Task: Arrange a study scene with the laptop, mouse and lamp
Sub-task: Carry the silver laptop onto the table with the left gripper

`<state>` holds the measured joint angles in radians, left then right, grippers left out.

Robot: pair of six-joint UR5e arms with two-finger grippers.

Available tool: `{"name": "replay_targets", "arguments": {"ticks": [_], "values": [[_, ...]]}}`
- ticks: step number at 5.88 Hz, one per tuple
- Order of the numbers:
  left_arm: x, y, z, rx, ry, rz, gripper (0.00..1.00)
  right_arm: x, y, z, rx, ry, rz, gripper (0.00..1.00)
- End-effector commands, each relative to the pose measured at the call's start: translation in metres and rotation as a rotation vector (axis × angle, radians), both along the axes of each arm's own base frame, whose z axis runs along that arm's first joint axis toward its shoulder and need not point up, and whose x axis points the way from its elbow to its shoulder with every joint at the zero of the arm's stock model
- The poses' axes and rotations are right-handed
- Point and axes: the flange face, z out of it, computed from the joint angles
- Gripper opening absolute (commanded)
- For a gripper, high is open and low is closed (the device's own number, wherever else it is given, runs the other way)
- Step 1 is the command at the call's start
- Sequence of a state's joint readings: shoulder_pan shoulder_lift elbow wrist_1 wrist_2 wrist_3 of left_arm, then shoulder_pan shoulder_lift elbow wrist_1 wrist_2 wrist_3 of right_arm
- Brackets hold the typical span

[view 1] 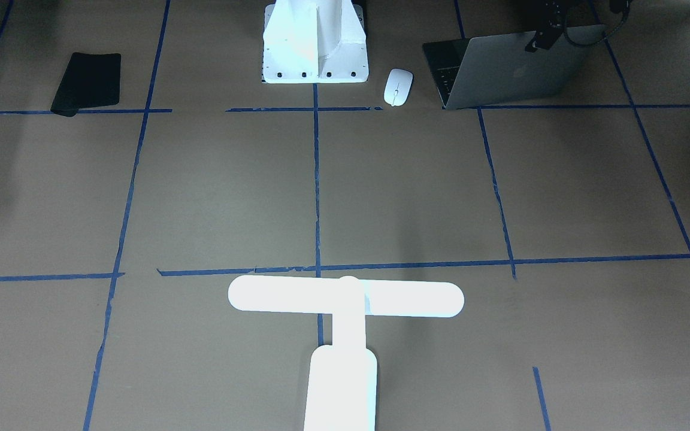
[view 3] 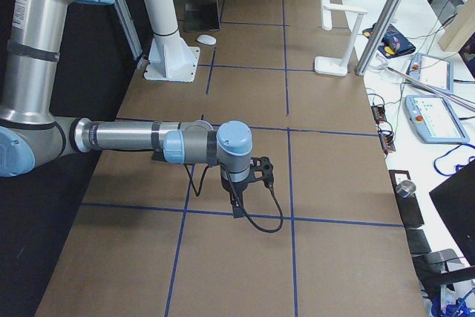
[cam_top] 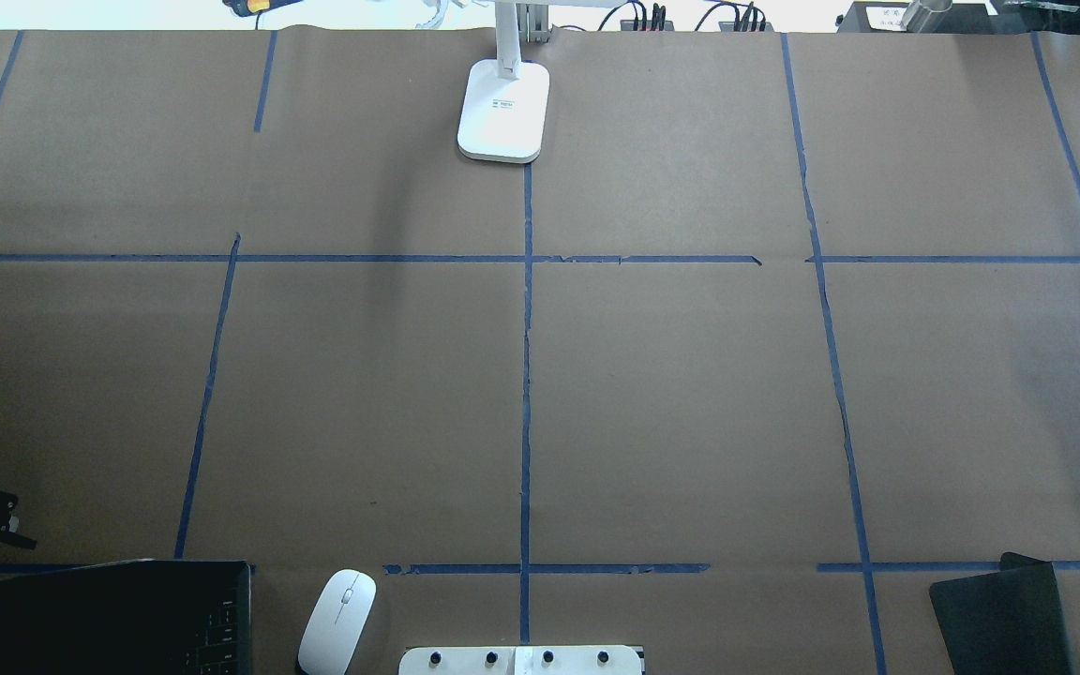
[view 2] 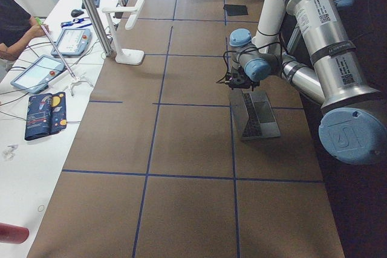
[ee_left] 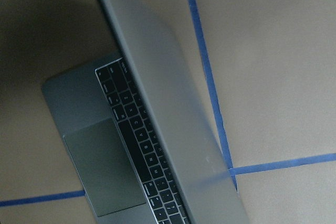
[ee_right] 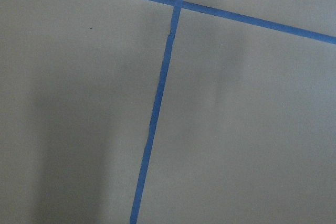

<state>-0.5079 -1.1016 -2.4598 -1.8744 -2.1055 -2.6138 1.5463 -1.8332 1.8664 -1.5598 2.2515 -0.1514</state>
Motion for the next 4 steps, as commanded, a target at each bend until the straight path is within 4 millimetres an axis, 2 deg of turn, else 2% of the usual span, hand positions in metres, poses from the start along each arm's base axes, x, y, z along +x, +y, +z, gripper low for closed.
{"name": "replay_targets", "arguments": {"ticks": [1,2,4], "values": [[0.0165,0.0087,0.0011,-0.036,-0.046,-0.073,1.00,0.0001,0.0002,-0.0005,0.021,0.001,0.001,1.00],[0.0197,0.0097,0.0017,-0.035,-0.057,-0.093,0.87,0.0000,0.0000,-0.0015,0.025,-0.001,0.000,1.00],[0.0177,0.0079,0.0017,-0.048,-0.067,-0.112,0.05,-0.0005,0.0069,0.0020,0.016,-0.008,-0.001,1.00]]}}
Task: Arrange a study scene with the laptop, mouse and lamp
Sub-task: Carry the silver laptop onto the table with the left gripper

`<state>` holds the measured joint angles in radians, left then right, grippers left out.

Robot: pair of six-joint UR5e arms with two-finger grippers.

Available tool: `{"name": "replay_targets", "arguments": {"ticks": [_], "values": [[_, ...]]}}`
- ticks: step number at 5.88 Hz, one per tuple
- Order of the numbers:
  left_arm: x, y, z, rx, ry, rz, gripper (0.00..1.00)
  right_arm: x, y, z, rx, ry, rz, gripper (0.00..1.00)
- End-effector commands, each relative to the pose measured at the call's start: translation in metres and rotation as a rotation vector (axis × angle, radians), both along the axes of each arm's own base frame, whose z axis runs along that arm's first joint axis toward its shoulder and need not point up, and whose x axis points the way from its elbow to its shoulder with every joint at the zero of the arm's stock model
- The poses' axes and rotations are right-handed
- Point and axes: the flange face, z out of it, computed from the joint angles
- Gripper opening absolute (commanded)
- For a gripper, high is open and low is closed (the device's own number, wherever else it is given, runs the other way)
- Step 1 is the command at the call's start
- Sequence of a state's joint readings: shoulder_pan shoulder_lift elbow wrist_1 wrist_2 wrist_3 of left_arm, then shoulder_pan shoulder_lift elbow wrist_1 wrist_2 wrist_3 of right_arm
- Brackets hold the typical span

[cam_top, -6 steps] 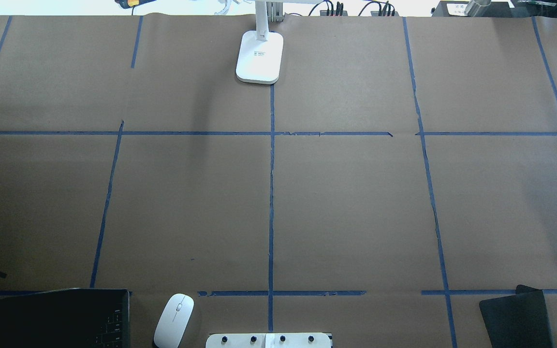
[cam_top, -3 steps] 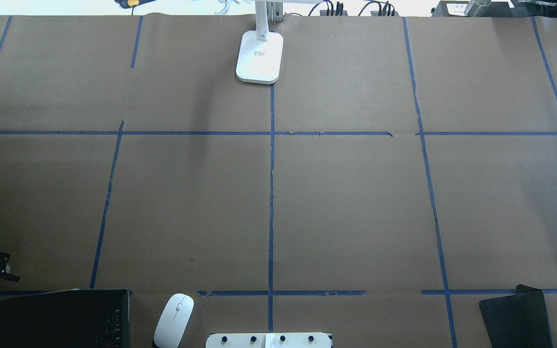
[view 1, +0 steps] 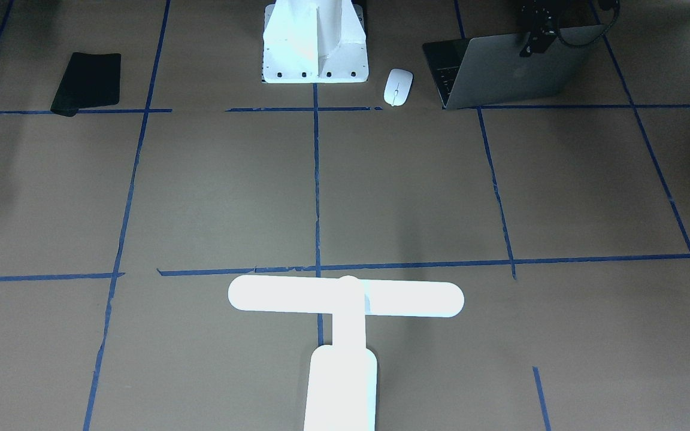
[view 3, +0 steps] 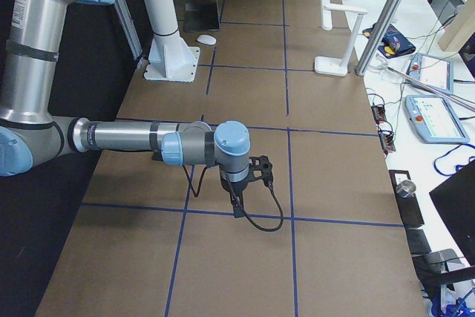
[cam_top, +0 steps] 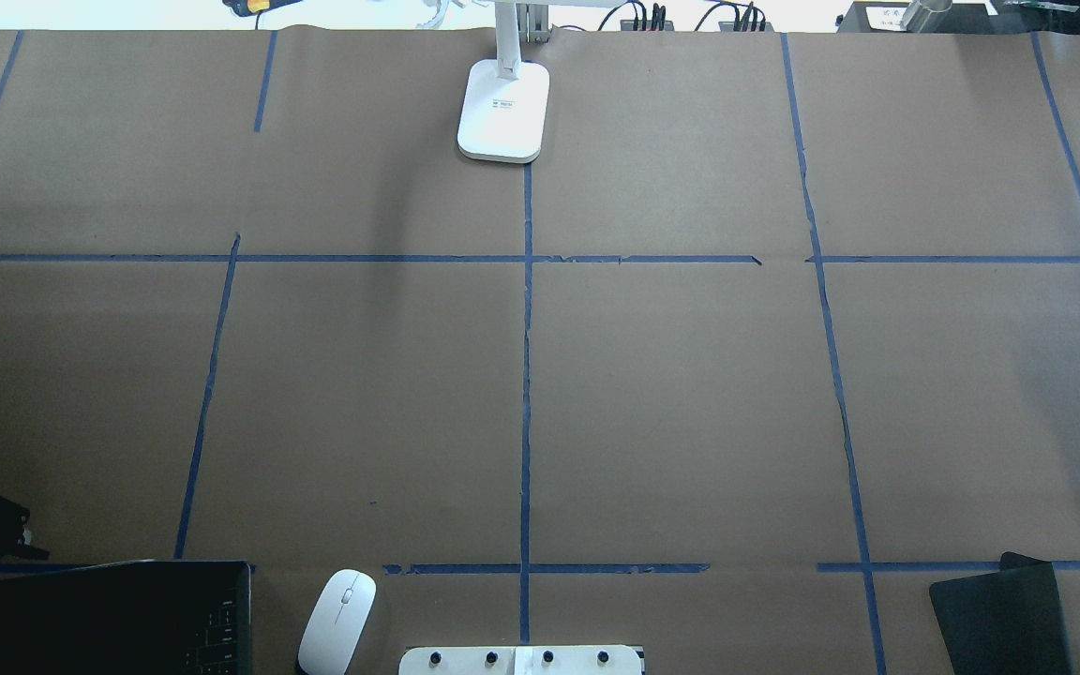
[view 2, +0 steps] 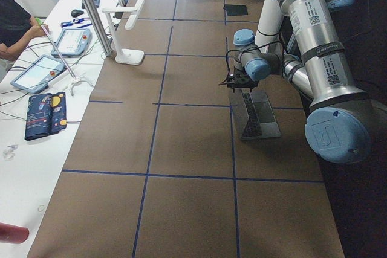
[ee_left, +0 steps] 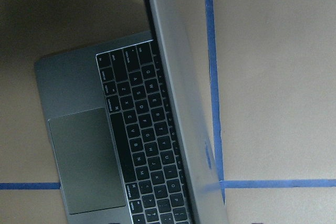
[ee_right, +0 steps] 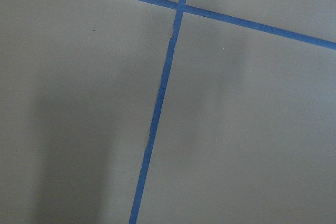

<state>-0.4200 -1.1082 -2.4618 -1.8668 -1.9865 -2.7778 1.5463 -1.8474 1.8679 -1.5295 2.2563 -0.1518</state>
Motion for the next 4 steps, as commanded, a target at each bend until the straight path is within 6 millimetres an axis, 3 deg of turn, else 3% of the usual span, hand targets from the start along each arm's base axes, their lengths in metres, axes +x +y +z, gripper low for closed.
{"name": "replay_targets", "arguments": {"ticks": [1,4], "values": [[-0.008,-0.002,-0.013,-0.009,0.017,-0.034,0.00,0.000,0.002,-0.002,0.004,-0.002,0.001,1.00],[-0.026,-0.040,-0.026,0.008,-0.026,-0.132,0.00,0.000,0.016,0.008,0.021,-0.008,0.002,1.00]]}}
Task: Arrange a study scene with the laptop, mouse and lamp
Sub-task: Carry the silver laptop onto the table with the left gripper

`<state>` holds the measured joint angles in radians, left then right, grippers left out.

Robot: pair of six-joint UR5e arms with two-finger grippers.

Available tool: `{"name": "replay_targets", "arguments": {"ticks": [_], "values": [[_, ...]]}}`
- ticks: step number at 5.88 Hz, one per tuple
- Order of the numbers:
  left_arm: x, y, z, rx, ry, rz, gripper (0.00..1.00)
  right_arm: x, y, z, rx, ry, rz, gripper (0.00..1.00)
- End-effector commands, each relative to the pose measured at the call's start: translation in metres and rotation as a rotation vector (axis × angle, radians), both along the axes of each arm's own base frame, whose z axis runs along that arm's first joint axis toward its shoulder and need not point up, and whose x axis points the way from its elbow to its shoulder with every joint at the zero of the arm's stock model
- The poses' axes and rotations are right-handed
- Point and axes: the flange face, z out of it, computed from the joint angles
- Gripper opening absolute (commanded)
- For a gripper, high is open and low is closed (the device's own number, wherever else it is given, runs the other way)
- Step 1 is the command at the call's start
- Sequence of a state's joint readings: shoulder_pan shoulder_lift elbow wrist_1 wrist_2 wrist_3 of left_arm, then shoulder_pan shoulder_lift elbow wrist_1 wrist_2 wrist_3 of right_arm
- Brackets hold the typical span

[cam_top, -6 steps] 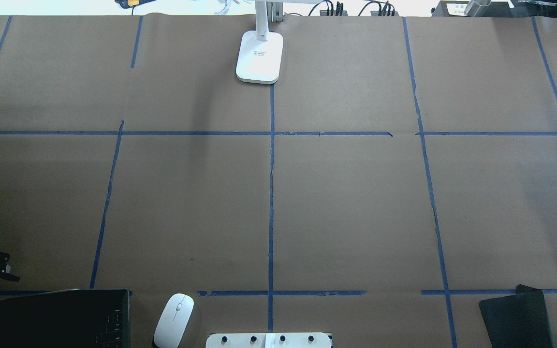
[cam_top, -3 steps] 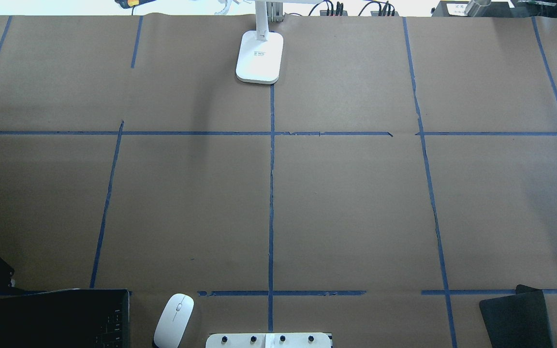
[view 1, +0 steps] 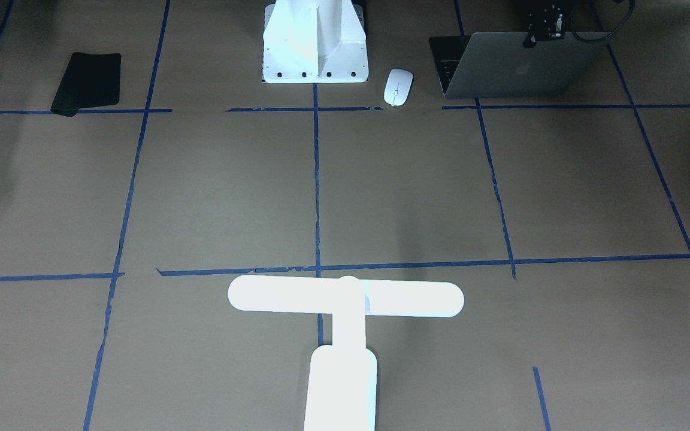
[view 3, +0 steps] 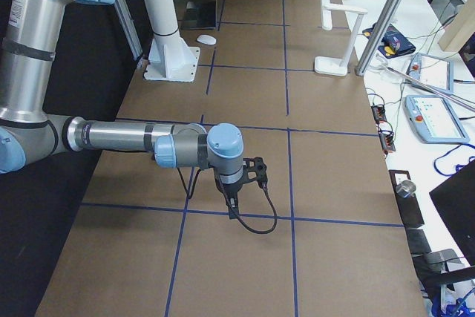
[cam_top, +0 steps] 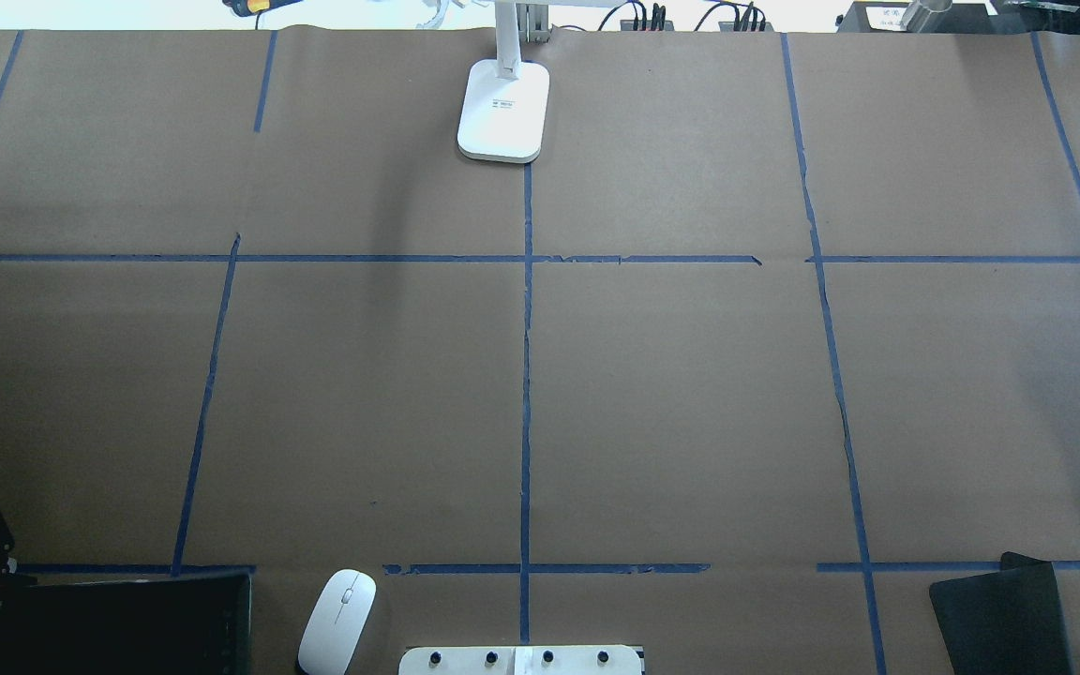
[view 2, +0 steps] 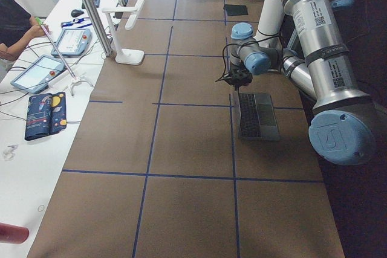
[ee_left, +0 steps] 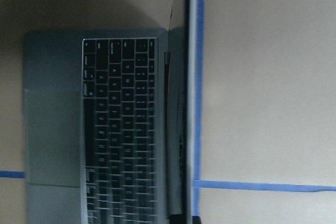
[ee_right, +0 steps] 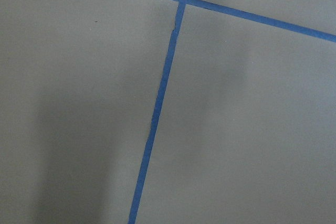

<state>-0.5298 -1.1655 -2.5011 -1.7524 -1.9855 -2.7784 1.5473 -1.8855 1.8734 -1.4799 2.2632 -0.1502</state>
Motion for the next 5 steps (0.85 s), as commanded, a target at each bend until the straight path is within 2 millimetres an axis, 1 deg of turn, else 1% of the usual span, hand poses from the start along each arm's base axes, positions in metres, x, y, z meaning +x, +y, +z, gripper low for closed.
{"name": "replay_targets", "arguments": {"ticks": [1,2,3,4,5], "values": [[-0.003,-0.037,-0.022,0.057,-0.006,-0.042,0.00,-0.001,0.002,0.004,-0.002,-0.003,0.001,1.00],[0.002,-0.071,-0.043,0.122,-0.017,-0.043,0.00,-0.001,0.002,0.007,-0.012,-0.003,0.006,1.00],[0.018,-0.123,-0.062,0.173,-0.023,-0.064,0.00,-0.003,0.001,0.001,-0.005,-0.039,0.005,1.00],[0.045,-0.175,-0.077,0.200,-0.021,-0.087,0.00,-0.006,-0.001,0.000,-0.011,-0.073,0.004,1.00],[0.078,-0.222,-0.110,0.223,0.002,-0.105,0.00,-0.006,-0.001,0.000,-0.013,-0.074,0.007,1.00]]}}
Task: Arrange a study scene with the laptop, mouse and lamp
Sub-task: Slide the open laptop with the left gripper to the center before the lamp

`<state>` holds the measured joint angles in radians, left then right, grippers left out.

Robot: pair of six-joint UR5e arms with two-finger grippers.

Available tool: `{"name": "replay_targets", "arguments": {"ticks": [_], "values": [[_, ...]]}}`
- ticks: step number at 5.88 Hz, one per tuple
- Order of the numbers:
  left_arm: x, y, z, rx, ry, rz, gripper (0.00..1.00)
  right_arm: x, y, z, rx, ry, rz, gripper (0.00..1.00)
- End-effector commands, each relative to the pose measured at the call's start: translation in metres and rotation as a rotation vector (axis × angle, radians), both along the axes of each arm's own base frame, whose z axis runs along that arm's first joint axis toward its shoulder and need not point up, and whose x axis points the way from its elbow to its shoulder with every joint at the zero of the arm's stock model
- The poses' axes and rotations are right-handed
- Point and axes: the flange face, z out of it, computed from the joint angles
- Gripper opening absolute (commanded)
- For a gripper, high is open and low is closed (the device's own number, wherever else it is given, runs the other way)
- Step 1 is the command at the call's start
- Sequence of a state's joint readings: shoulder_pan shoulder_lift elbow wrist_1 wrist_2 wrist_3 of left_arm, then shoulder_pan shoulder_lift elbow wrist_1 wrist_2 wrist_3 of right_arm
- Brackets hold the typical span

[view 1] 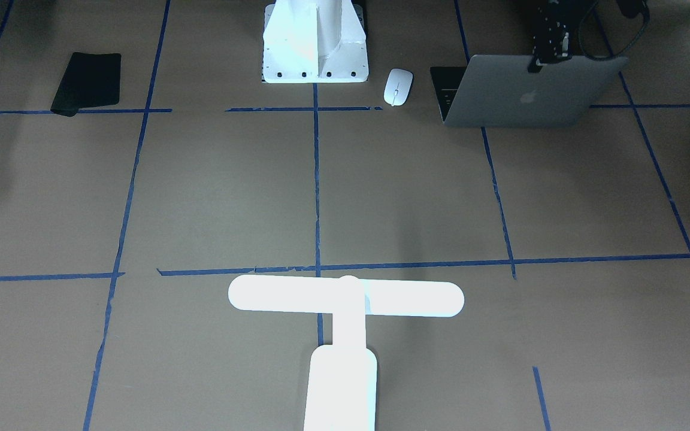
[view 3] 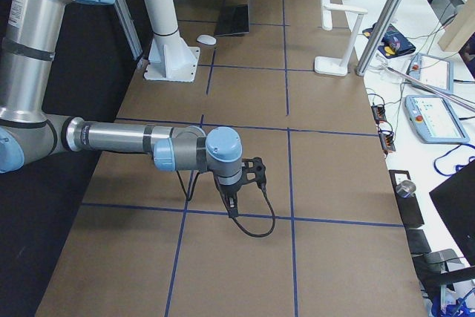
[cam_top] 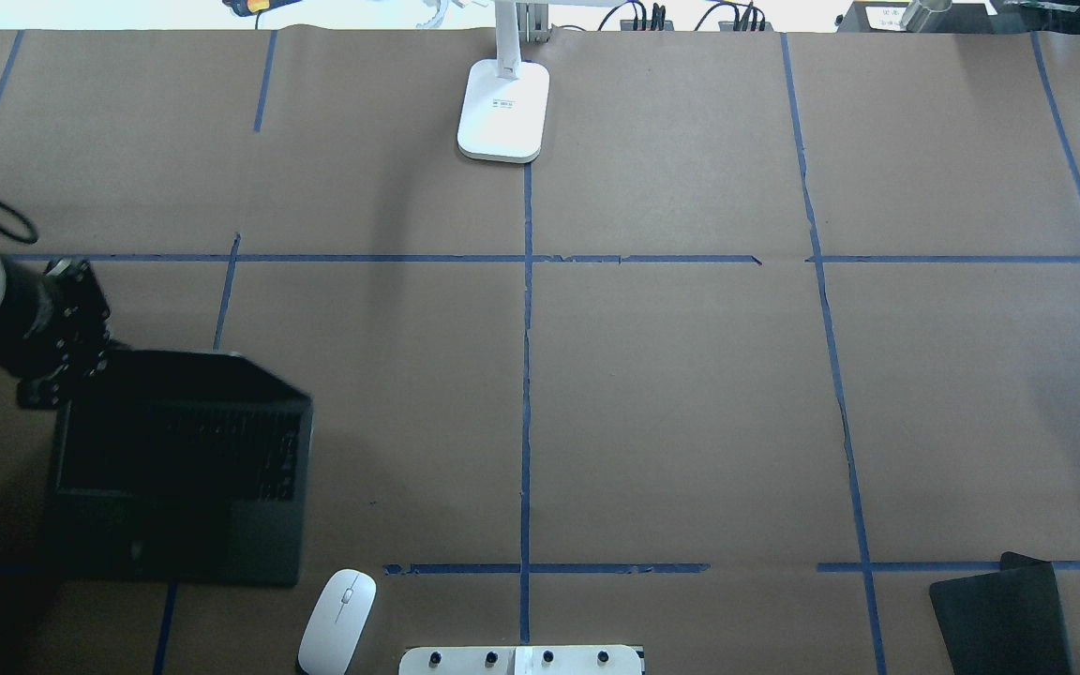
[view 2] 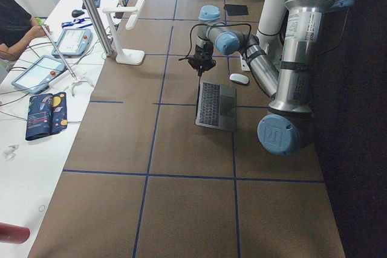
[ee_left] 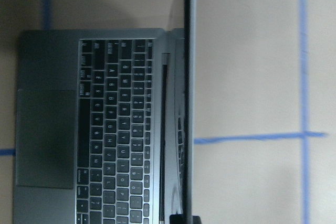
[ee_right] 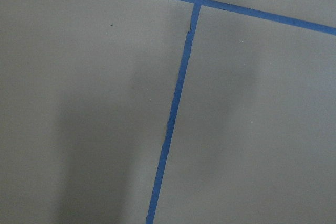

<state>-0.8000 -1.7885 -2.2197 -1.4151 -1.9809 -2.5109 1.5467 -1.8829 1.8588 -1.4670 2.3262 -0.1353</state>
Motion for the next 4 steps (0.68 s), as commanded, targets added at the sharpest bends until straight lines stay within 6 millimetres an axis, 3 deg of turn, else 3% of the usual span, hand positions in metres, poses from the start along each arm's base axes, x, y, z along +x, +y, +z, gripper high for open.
{"name": "replay_targets", "arguments": {"ticks": [1,2,4], "values": [[0.057,-0.080,-0.068,0.044,0.035,-0.018,0.00,0.000,-0.001,0.000,-0.004,-0.010,0.003,1.00],[0.078,-0.099,-0.095,0.048,0.052,-0.024,0.00,-0.001,-0.001,0.001,-0.007,-0.009,0.001,1.00],[0.126,-0.130,-0.175,-0.001,0.094,-0.135,0.00,-0.001,0.000,0.010,-0.027,-0.014,0.001,1.00]]}}
